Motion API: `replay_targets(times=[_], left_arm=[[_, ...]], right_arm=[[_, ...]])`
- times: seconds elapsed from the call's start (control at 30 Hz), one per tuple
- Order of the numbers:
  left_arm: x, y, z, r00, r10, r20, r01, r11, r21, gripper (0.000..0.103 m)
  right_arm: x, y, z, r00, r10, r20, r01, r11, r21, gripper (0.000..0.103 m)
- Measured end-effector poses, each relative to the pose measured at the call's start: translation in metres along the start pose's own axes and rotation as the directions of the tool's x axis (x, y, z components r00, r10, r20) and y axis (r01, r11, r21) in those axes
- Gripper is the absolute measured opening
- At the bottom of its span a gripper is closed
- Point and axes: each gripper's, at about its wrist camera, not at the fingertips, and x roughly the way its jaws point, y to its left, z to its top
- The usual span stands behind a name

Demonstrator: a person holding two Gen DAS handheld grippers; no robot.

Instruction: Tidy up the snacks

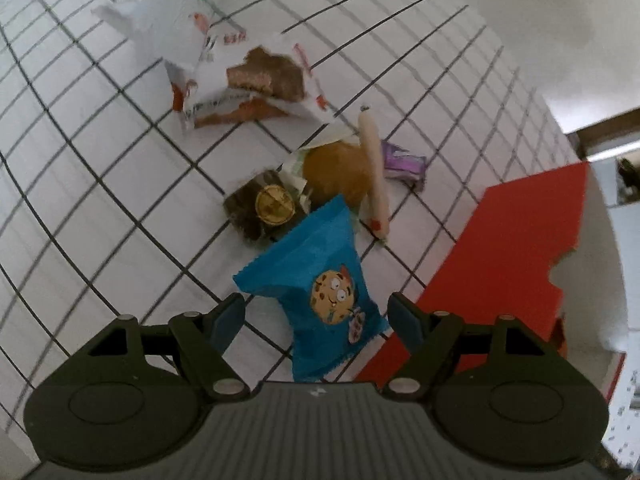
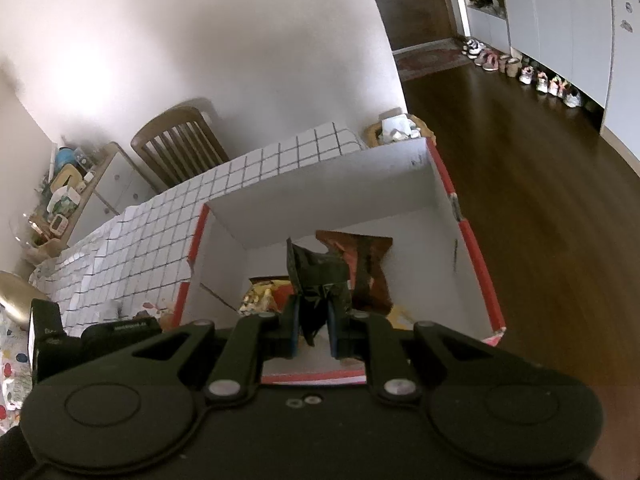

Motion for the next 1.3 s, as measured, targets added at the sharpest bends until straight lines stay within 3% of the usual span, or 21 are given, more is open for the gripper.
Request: replay_targets(times=[0.13, 0.3, 0.47, 0.53, 0.83, 1.13, 1.3], left_arm=[[0.002, -0.009, -0.002, 1.0, 0.012, 0.025, -0.012, 1.0, 0.013, 0.077], [0.001, -0.015, -0.006, 0.996, 0.057, 0.065, -0.061, 0.996, 0.059, 0.05], [-0.004, -0.002, -0.002, 0.997, 0.039, 0.067, -0.045, 0.996, 0.082, 0.044], [-0.007, 0.008, 0.0, 0.997, 0.017, 0.07, -0.023, 0.996, 0.088, 0.037], [-0.029, 0.034, -0.001, 0.997, -0.06, 0.045, 0.053, 0.989, 0.139, 0.036], [-0.072, 0.033, -0.006, 0.988, -0.148, 0.038, 0.137, 0.968, 0.213, 0.036], [-0.107, 0.007, -0.011, 0.972, -0.232, 0.049, 0.206, 0.929, 0.306, 0.036]], right_arm=[[0.001, -0.004, -0.001, 1.0, -0.009, -0.007, 0.009, 1.0, 0.006, 0.012], [0.003, -0.006, -0.001, 1.0, -0.013, -0.012, 0.013, 1.0, 0.001, 0.012], [0.005, -0.007, -0.001, 1.0, -0.01, -0.013, 0.01, 1.0, -0.007, 0.012], [0.005, -0.007, -0.001, 1.0, -0.008, -0.013, 0.008, 1.0, -0.01, 0.012], [0.01, -0.008, -0.005, 1.0, -0.012, -0.028, 0.012, 1.0, -0.016, 0.012], [0.007, -0.006, -0.005, 1.0, -0.002, -0.021, 0.001, 1.0, -0.026, 0.012], [0.004, -0.007, -0.004, 1.0, 0.004, -0.013, -0.004, 1.0, -0.03, 0.012]])
